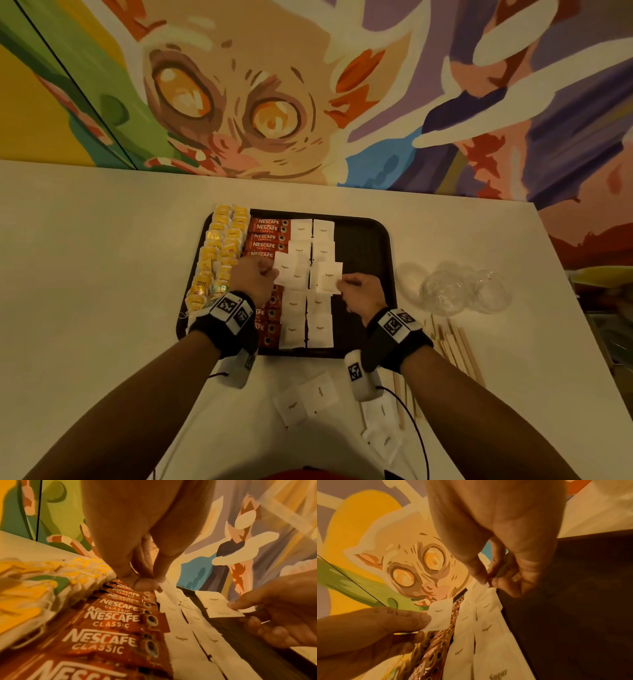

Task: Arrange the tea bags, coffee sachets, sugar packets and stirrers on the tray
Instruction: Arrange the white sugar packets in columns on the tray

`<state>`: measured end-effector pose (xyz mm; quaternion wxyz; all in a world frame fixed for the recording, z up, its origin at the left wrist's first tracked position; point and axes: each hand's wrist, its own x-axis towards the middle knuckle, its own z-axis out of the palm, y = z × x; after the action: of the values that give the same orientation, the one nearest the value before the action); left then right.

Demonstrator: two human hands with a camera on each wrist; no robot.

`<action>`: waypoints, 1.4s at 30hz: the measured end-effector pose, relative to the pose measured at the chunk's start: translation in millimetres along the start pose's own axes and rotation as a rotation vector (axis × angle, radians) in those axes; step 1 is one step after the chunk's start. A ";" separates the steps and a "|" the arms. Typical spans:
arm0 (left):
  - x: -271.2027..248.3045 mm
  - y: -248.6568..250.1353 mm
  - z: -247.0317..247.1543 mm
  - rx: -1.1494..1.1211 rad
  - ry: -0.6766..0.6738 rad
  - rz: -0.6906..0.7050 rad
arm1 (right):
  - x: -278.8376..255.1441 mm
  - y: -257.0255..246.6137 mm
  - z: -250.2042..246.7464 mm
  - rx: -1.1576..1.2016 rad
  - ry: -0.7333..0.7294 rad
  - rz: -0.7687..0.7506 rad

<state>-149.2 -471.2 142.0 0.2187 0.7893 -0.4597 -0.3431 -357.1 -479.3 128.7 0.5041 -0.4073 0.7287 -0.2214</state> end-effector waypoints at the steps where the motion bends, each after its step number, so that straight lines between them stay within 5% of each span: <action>1: 4.5 -0.3 3.0 0.013 -0.014 -0.022 | 3.1 -3.0 1.9 -0.032 0.002 -0.003; 13: 24.6 5.8 25.0 -0.010 -0.122 -0.172 | 27.5 -15.6 12.5 -0.210 0.004 0.059; 28: 16.8 14.6 27.4 0.270 -0.128 0.015 | 25.2 -12.7 17.3 -0.309 0.038 0.004; 42: 10.0 15.0 25.1 0.268 -0.106 0.040 | 23.5 -10.2 18.9 -0.301 0.050 -0.010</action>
<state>-173.1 -487.9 131.7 0.0936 0.7831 -0.5278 -0.3154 -339.8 -502.6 115.7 0.4180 -0.4761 0.7640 -0.1222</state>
